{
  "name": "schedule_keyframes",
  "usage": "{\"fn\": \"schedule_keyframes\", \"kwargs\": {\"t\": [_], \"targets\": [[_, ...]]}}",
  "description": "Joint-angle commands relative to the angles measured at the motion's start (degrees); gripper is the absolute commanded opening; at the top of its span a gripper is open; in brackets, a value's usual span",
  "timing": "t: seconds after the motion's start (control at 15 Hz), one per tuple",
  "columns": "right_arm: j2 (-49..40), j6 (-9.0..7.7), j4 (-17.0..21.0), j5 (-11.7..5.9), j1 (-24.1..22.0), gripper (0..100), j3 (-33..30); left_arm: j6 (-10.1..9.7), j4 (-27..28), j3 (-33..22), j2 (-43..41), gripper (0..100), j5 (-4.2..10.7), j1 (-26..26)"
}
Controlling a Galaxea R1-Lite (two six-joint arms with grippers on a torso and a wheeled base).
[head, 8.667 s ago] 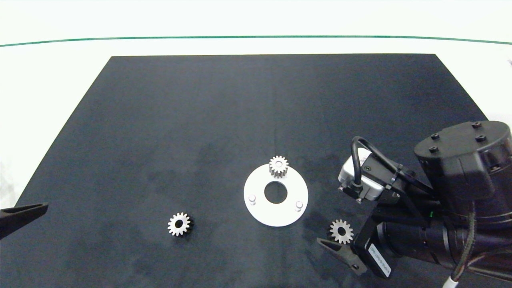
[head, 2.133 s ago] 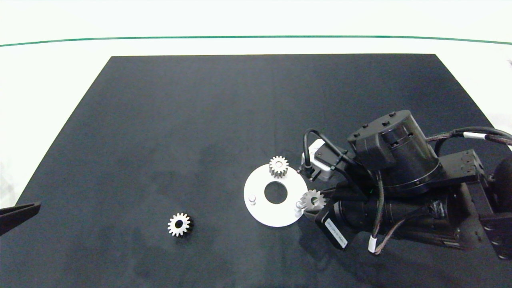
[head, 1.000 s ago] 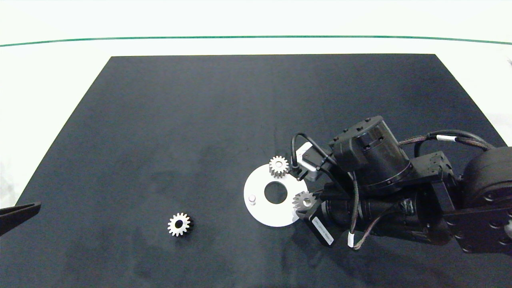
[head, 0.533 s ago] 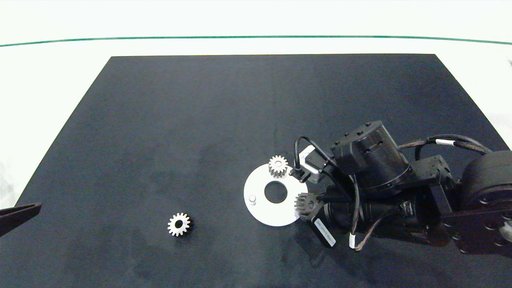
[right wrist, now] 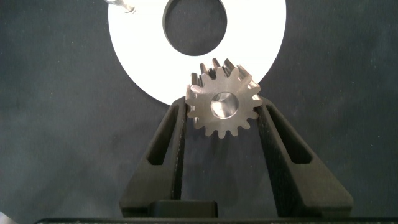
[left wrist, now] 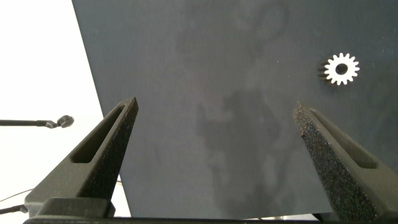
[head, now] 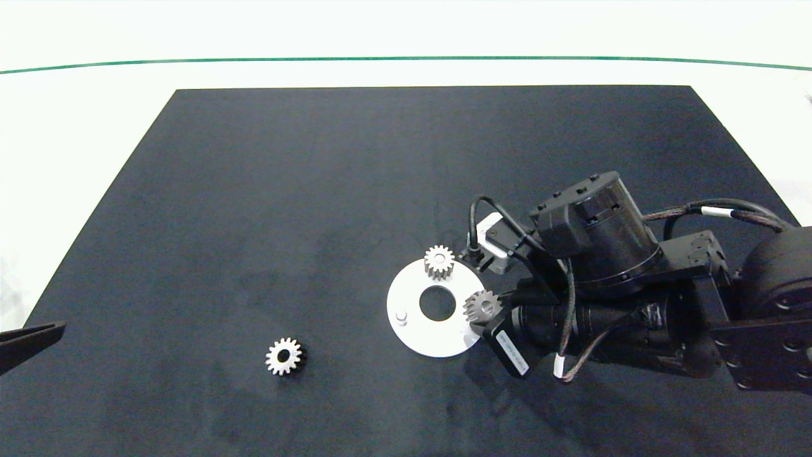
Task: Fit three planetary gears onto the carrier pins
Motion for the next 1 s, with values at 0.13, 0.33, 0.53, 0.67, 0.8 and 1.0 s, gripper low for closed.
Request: {"fn": "schedule_keyframes", "kwargs": {"t": [0.13,0.33,0.53,0.67,0.8,1.0], "targets": [[0.03,-0.05,0.07,-0.05,0.65,4,-0.04,0.09,0.19,0.01,0.03,100,0.05,-0.06],[0.30,0.04,0.16,0.04,0.83,4,0.23,0.09,0.27,0.01,-0.06,100,0.05,-0.06],[0.12,0.04,0.16,-0.05,1.09,4,0.31,0.09,0.27,0.01,-0.06,100,0.05,-0.06],[-0.23,0.04,0.16,0.04,1.01,4,1.19,0.17,0.27,0.01,0.03,100,0.05,-0.06],[-0.23,0.13,0.16,0.04,1.01,4,2.07,0.17,0.27,0.10,-0.06,100,0.05,-0.06],[-0.05,1.62,-0.02,0.13,0.92,4,2.07,0.17,0.27,0.10,0.03,100,0.05,-0.06]]}}
